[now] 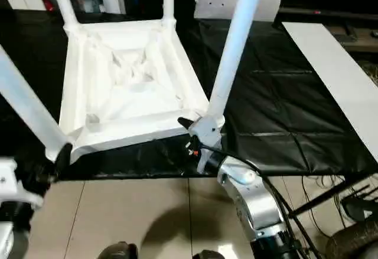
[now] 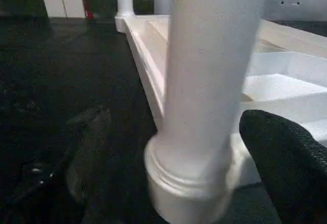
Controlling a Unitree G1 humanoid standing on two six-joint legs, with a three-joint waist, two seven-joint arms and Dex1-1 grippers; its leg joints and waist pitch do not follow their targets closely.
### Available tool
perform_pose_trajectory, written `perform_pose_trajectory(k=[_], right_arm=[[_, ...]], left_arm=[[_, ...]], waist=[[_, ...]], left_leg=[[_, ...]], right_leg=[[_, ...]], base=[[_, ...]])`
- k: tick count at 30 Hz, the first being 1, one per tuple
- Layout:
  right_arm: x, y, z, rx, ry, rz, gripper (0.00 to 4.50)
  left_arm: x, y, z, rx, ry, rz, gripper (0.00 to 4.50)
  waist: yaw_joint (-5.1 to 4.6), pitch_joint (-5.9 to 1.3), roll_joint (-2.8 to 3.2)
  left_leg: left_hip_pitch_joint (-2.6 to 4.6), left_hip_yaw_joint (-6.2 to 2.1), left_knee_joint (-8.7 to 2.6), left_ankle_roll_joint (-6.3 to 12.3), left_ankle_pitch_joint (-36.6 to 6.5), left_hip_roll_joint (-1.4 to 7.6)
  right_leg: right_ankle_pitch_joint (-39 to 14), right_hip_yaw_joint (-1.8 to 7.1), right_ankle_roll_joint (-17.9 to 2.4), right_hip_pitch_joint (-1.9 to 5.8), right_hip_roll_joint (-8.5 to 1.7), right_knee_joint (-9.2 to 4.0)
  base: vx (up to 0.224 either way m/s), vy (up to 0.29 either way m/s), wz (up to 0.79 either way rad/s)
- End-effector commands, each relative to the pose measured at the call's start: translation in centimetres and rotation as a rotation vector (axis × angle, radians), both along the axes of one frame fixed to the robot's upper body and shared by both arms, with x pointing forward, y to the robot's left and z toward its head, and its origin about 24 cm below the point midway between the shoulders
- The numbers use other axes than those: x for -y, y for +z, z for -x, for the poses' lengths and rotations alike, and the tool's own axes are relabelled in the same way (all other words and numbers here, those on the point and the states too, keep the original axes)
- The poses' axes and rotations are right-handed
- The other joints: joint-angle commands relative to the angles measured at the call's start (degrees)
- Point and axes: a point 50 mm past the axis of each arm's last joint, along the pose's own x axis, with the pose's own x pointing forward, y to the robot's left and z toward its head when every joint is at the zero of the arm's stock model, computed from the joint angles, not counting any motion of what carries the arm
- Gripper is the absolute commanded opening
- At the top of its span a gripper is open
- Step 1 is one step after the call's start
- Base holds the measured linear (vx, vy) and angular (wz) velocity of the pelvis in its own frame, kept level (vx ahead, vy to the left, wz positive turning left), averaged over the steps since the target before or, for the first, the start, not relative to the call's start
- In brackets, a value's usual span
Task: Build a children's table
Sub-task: Flip table
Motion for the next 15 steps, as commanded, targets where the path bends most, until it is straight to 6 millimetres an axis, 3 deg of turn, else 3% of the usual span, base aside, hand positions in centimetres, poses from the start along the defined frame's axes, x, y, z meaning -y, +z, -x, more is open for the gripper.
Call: perform_pose_trajectory(k=[1,4,7,12,15], right_arm=[[-0.3,0.1,0.1,-0.026,0.026,-0.005,4.50],[-0.6,0.2,0.0,-0.017,0.049,-0.007,4.50],[-1.0,0.5,0.0,0.009,0.083,-0.013,4.50],[-1.8,0.8,-0.2,0.027,0.129,-0.018,4.50],[-2.0,0.9,-0.4,0.027,0.138,-0.021,4.50]], left_arm=[[-0.1,0.3,-0.6,0.004,-0.034,0.006,4.17],[0.4,0.9,-1.5,0.017,-0.077,0.003,4.09],[0.9,1.5,-2.1,0.027,-0.093,0.007,3.70],[0.9,2.0,-2.9,0.028,-0.130,0.008,3.38],[0.5,2.3,-3.1,0.027,-0.140,0.005,3.23]], waist=[[0.09,-2.67,0.74],[0.33,-2.82,0.72],[0.38,-2.84,0.58],[0.45,-3.02,0.03],[0.41,-3.03,0.23]], left_leg=[[1.13,-0.97,-5.15,1.10,-10.76,3.26],[1.09,-0.97,-5.21,0.51,-10.55,3.38],[1.05,-0.97,-5.14,0.71,-10.10,3.38],[0.97,-0.83,-4.92,1.92,-7.95,3.27],[1.07,-0.87,-4.97,1.89,-7.40,3.27]], right_leg=[[2.54,2.74,-10.74,1.28,-4.24,-4.14],[2.75,2.73,-11.52,1.31,-4.39,-3.89],[3.48,2.73,-11.71,1.39,-4.51,-3.83],[3.71,2.65,-12.01,1.42,-4.49,-3.73],[4.68,2.54,-12.35,1.31,-4.37,-3.58]], base=[[0.000,0.000,0.00],[0.000,0.000,0.00],[0.000,0.000,0.00],[0.000,0.000,0.00],[0.000,0.000,0.00]])
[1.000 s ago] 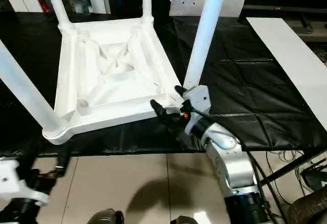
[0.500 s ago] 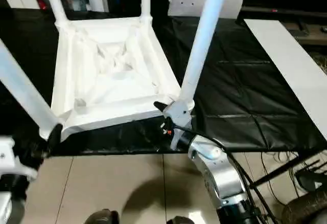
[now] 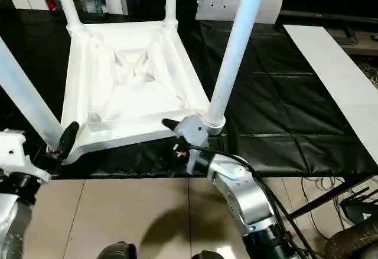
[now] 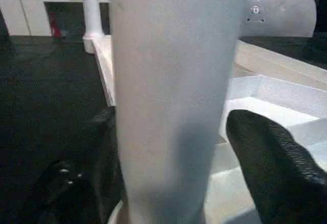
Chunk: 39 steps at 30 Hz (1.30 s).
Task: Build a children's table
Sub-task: Flip table
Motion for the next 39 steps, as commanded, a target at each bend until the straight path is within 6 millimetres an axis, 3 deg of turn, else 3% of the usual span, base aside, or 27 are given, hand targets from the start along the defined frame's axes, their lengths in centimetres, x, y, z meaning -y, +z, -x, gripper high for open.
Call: perform_pose_trajectory(k=[1,8,11,14,17,24,26,28,33,35,37,39], right_arm=[[0.0,0.2,-0.3,0.006,0.012,-0.005,4.50],[0.0,-0.1,-0.3,0.010,0.033,0.003,4.50],[-0.1,-0.2,-0.4,0.011,0.033,0.004,4.50],[-0.1,-0.3,-0.3,0.006,0.037,0.001,4.50],[-0.1,-0.4,-0.2,0.000,0.049,-0.001,4.50],[0.0,-0.5,-0.2,0.004,0.060,0.004,4.50],[0.1,-0.5,-0.4,0.005,0.049,0.003,4.50],[0.2,-0.5,-0.5,0.001,0.041,0.000,4.50],[0.3,-0.5,-1.5,-0.038,-0.068,-0.023,4.50],[0.3,-0.3,-1.6,-0.046,-0.083,-0.042,4.50],[0.3,0.0,-1.7,-0.070,-0.101,-0.064,4.50],[0.2,0.2,-1.7,-0.094,-0.112,-0.092,4.50]], left_arm=[[-0.1,0.0,0.0,-0.014,-0.010,0.008,3.16],[0.1,0.2,0.0,-0.033,-0.056,0.009,2.52],[-0.5,0.1,0.3,-0.049,-0.064,0.002,2.34],[-0.9,0.1,0.3,-0.053,-0.082,0.000,2.10],[-1.3,0.1,0.2,-0.064,-0.112,0.006,2.01],[-1.5,0.2,0.0,-0.077,-0.122,0.014,2.00],[-1.3,0.1,0.0,-0.082,-0.108,0.043,2.00],[-0.9,0.0,0.1,-0.080,-0.100,0.074,2.00],[0.5,-0.2,0.0,-0.035,0.025,0.370,2.00],[0.9,-0.4,0.1,-0.040,0.048,0.451,2.00],[1.2,-0.8,0.2,-0.051,0.081,0.545,2.00],[1.5,-1.1,0.3,-0.061,0.104,0.601,2.00]], waist=[[0.14,-2.93,0.72],[0.44,-3.13,0.91],[0.49,-3.21,1.22],[0.46,-3.19,1.12],[0.49,-3.14,1.13],[0.69,-3.38,1.99],[0.78,-3.43,1.97],[0.81,-3.40,1.65],[0.82,-3.29,1.32],[0.67,-3.39,0.54],[0.69,-3.44,0.61],[0.52,-3.39,0.02]], left_leg=[[1.12,-0.88,-4.93,1.74,-7.96,3.25],[1.08,-0.84,-4.94,1.04,-8.80,3.26],[1.13,-0.90,-4.93,0.96,-8.89,3.20],[1.14,-0.88,-4.93,0.94,-8.69,3.22],[1.14,-0.86,-4.89,1.17,-8.23,3.14],[1.32,-1.00,-4.95,0.09,-9.50,3.24],[1.28,-0.97,-4.90,0.14,-9.34,3.18],[1.19,-0.88,-4.88,0.37,-9.14,3.22],[1.07,-0.72,-4.85,0.50,-9.09,3.34],[0.99,-0.60,-4.68,1.35,-7.54,3.25],[0.82,-0.57,-4.48,1.81,-5.62,3.15],[0.74,-0.48,-4.46,2.43,-5.30,3.15]], right_leg=[[4.39,2.57,-12.40,1.34,-4.34,-3.60],[4.67,2.64,-12.54,1.53,-4.50,-3.58],[5.40,2.58,-12.84,1.49,-4.44,-3.51],[6.18,2.58,-13.04,1.53,-4.36,-3.42],[6.66,2.58,-13.07,1.53,-4.39,-3.37],[7.29,2.51,-13.53,1.55,-4.41,-3.22],[7.97,2.50,-13.79,1.65,-4.41,-3.17],[8.08,2.55,-13.98,1.76,-4.47,-3.22],[5.86,2.69,-14.83,1.84,-4.72,-3.43],[5.85,2.73,-14.06,1.91,-4.53,-3.43],[7.22,2.73,-14.29,2.06,-4.59,-3.20],[6.99,2.74,-14.35,2.11,-4.52,-3.27]], base=[[0.000,0.000,0.00],[0.000,0.000,0.00],[0.000,0.000,0.00],[0.000,0.000,0.00],[0.000,0.000,0.00],[0.000,0.000,0.00],[0.000,0.000,0.00],[0.000,0.000,0.00],[0.000,0.000,0.00],[0.000,0.000,0.00],[0.000,0.000,0.00],[0.000,0.000,0.00]])
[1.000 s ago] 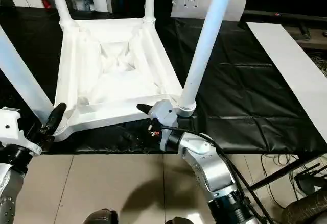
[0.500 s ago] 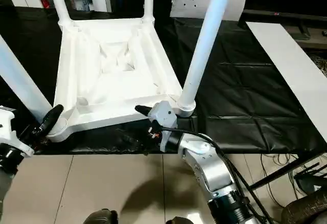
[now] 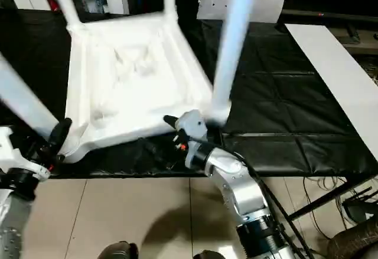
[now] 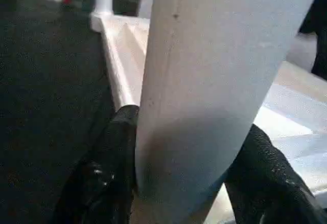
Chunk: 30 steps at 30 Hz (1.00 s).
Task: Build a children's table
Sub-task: Flip table
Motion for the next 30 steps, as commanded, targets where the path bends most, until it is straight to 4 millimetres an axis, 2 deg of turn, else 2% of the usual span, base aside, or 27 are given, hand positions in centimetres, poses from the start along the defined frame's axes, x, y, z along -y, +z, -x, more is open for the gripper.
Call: perform_pose_trajectory(k=[1,2,4,5,9,12,13,16,20,23,26,30], right_arm=[[0.2,0.6,-0.3,-0.014,-0.022,-0.028,4.50],[0.1,0.6,-0.4,-0.025,-0.031,-0.035,4.50],[0.0,0.9,-0.5,-0.056,-0.043,-0.063,4.50],[0.0,0.9,-0.6,-0.067,-0.050,-0.072,4.50],[-0.5,0.8,-2.0,-0.156,-0.163,-0.127,4.50],[-0.9,0.8,-2.7,-0.190,-0.194,-0.165,4.50],[-1.4,1.1,-3.0,-0.197,-0.178,-0.214,4.50],[-2.2,1.5,-3.5,-0.221,-0.169,-0.265,4.50],[-2.8,1.2,-4.5,-0.287,-0.208,-0.303,4.50],[-3.2,1.7,-5.1,-0.336,-0.227,-0.415,4.50],[-3.8,2.6,-5.6,-0.355,-0.214,-0.525,4.50],[-4.9,3.5,-6.6,-0.356,-0.225,-0.611,4.50]], left_arm=[[0.7,-0.8,0.1,-0.020,-0.001,0.174,2.00],[0.8,-0.8,0.1,-0.025,-0.003,0.179,2.00],[1.1,-1.0,0.2,-0.034,-0.002,0.189,2.00],[1.2,-1.0,0.2,-0.037,-0.002,0.189,2.00],[1.9,-0.9,0.1,-0.037,-0.042,0.194,2.00],[2.2,-0.8,-0.1,-0.037,-0.054,0.207,2.00],[2.4,-0.8,-0.2,-0.041,-0.061,0.212,2.00],[2.8,-0.8,-0.3,-0.044,-0.087,0.219,2.00],[3.3,-0.8,-0.5,-0.043,-0.133,0.211,2.00],[3.6,-0.8,-0.5,-0.051,-0.157,0.202,2.00],[3.8,-0.9,-0.6,-0.058,-0.170,0.194,2.00],[4.1,-1.0,-0.7,-0.068,-0.201,0.176,2.00]], waist=[[0.36,-3.41,-0.25],[0.33,-3.41,-0.27],[0.19,-3.41,-0.72],[0.24,-3.41,-0.44],[0.07,-3.59,-0.55],[0.13,-3.69,-0.36],[0.26,-3.74,-0.10],[0.22,-3.80,-0.21],[0.00,-3.73,-0.19],[0.28,-3.81,0.02],[0.98,-4.00,0.04],[1.33,-4.09,0.15]], left_leg=[[0.77,-0.63,-4.39,2.61,-5.26,3.10],[0.84,-0.57,-4.39,2.67,-5.54,3.09],[0.88,-0.49,-4.40,2.57,-5.88,3.11],[1.00,-0.61,-4.53,2.40,-6.20,3.19],[1.16,-0.67,-4.71,1.03,-6.84,3.23],[1.21,-0.50,-4.56,0.40,-5.84,3.11],[1.17,-0.51,-4.52,0.31,-5.51,3.07],[1.00,-0.55,-4.56,0.39,-5.21,3.07],[1.15,-0.51,-4.73,-0.29,-6.88,3.06],[1.36,-0.50,-4.70,-0.48,-6.79,3.18],[1.32,-0.37,-4.51,-0.11,-4.72,3.12],[1.29,-0.24,-4.52,-0.28,-5.55,3.08]], right_leg=[[6.12,2.67,-14.20,2.06,-4.55,-3.48],[4.77,2.63,-13.88,1.95,-4.49,-3.61],[3.50,2.63,-13.19,1.92,-4.37,-3.77],[2.46,2.61,-12.87,1.81,-4.42,-3.80],[1.71,2.57,-11.61,1.64,-4.34,-3.85],[2.85,2.61,-11.76,1.59,-4.33,-3.75],[3.94,2.63,-11.59,1.65,-4.35,-3.61],[5.86,2.53,-11.45,1.85,-4.29,-3.47],[3.18,2.47,-12.17,1.70,-4.39,-3.58],[3.63,2.47,-11.84,1.62,-4.38,-3.56],[7.42,2.43,-11.29,1.65,-4.22,-3.19],[6.65,2.35,-11.74,1.64,-4.45,-3.23]], base=[[0.000,0.000,0.00],[0.000,0.000,0.00],[0.000,0.000,0.00],[0.000,0.000,0.00],[0.000,0.000,0.00],[0.000,0.000,0.00],[0.000,0.000,0.00],[0.000,0.000,0.00],[0.000,0.000,0.00],[0.000,0.000,0.00],[0.000,0.000,0.00],[0.000,0.000,0.00]])
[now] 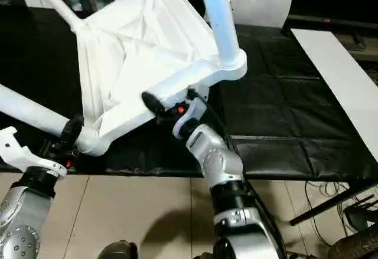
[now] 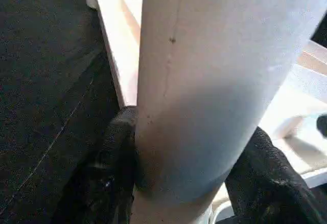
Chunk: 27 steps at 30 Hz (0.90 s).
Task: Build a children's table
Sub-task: Flip table
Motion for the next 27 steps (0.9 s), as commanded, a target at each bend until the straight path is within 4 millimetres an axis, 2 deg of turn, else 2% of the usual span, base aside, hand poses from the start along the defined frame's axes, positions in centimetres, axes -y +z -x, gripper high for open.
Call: perform_pose_trajectory(k=[1,4,6,8,10,16,17,19,21,23,27], right_arm=[[-3.1,2.3,-0.6,0.025,0.003,-0.117,4.50],[-3.8,2.6,-1.0,0.018,-0.004,-0.128,4.32],[-4.1,2.7,-1.0,0.023,0.002,-0.135,4.00],[-4.4,2.8,-1.0,0.014,0.010,-0.158,4.00],[-4.6,2.8,-1.0,0.010,0.015,-0.173,3.70],[-5.0,2.7,-1.1,-0.002,0.017,-0.208,3.25],[-5.2,2.8,-1.1,0.004,0.019,-0.210,3.17],[-5.3,2.9,-1.1,0.004,0.018,-0.218,3.05],[-5.3,3.0,-1.2,0.002,0.014,-0.238,2.92],[-5.2,3.1,-1.3,0.000,0.011,-0.245,2.65],[-5.1,3.1,-1.4,0.000,0.003,-0.249,2.41]], left_arm=[[1.8,-1.0,-0.1,-0.036,-0.115,0.065,2.00],[2.1,-0.9,-0.2,-0.033,-0.143,0.056,2.00],[2.2,-0.9,-0.2,-0.033,-0.150,0.054,2.00],[2.4,-0.8,-0.2,-0.031,-0.164,0.052,2.00],[2.6,-0.8,-0.2,-0.030,-0.178,0.049,2.00],[3.5,-0.5,-0.2,-0.014,-0.260,0.005,2.00],[4.1,-0.4,-0.3,-0.006,-0.295,0.002,2.00],[4.2,-0.4,-0.3,-0.004,-0.307,-0.004,2.00],[4.6,-0.4,-0.3,-0.004,-0.328,-0.014,2.00],[4.7,-0.4,-0.4,-0.003,-0.333,-0.015,2.00],[4.7,-0.4,-0.4,-0.004,-0.330,-0.017,2.00]], waist=[[-0.13,-3.75,0.86],[-0.12,-3.86,1.03],[-0.13,-3.89,0.91],[-0.12,-3.95,0.96],[-0.08,-3.88,1.09],[-0.05,-3.99,1.18],[-0.05,-4.08,1.60],[-0.04,-4.05,1.42],[0.02,-4.19,1.56],[0.05,-4.24,1.53],[0.05,-4.29,1.52]], left_leg=[[1.19,-0.45,-4.55,-0.68,-6.53,3.07],[1.27,-0.41,-4.45,-0.88,-6.42,3.04],[1.17,-0.41,-4.37,-0.41,-5.68,3.01],[1.14,-0.43,-4.29,0.40,-4.92,3.03],[1.16,-0.43,-4.36,0.48,-5.82,3.09],[1.14,-0.41,-4.29,0.61,-5.31,3.09],[1.19,-0.44,-4.25,0.58,-5.11,3.09],[1.11,-0.39,-4.24,0.68,-5.14,3.07],[1.12,-0.38,-4.11,0.87,-4.42,3.06],[1.09,-0.37,-4.05,1.17,-3.85,3.06],[1.06,-0.35,-3.97,1.70,-3.35,3.07]], right_leg=[[5.19,2.35,-12.02,1.69,-4.32,-3.31],[5.07,2.33,-12.31,1.64,-4.37,-3.24],[6.30,2.31,-12.45,1.76,-4.29,-3.16],[7.59,2.28,-12.68,1.80,-4.29,-3.03],[6.41,2.28,-12.75,1.75,-4.32,-3.13],[6.75,2.24,-13.34,1.77,-4.32,-3.03],[7.24,2.18,-13.50,1.71,-4.30,-3.02],[7.40,2.21,-13.75,1.82,-4.29,-3.01],[8.57,2.19,-14.08,1.83,-4.29,-2.88],[9.43,2.16,-14.26,1.86,-4.24,-2.78],[10.20,2.09,-14.57,1.81,-4.18,-2.68]], base=[[0.000,0.000,0.00],[0.000,0.000,0.00],[0.000,0.000,0.00],[0.000,0.000,0.00],[0.000,0.000,0.00],[0.000,0.000,0.00],[0.000,0.000,0.00],[0.000,0.000,0.00],[0.000,0.000,0.00],[0.000,0.000,0.00],[0.000,0.000,0.00]])
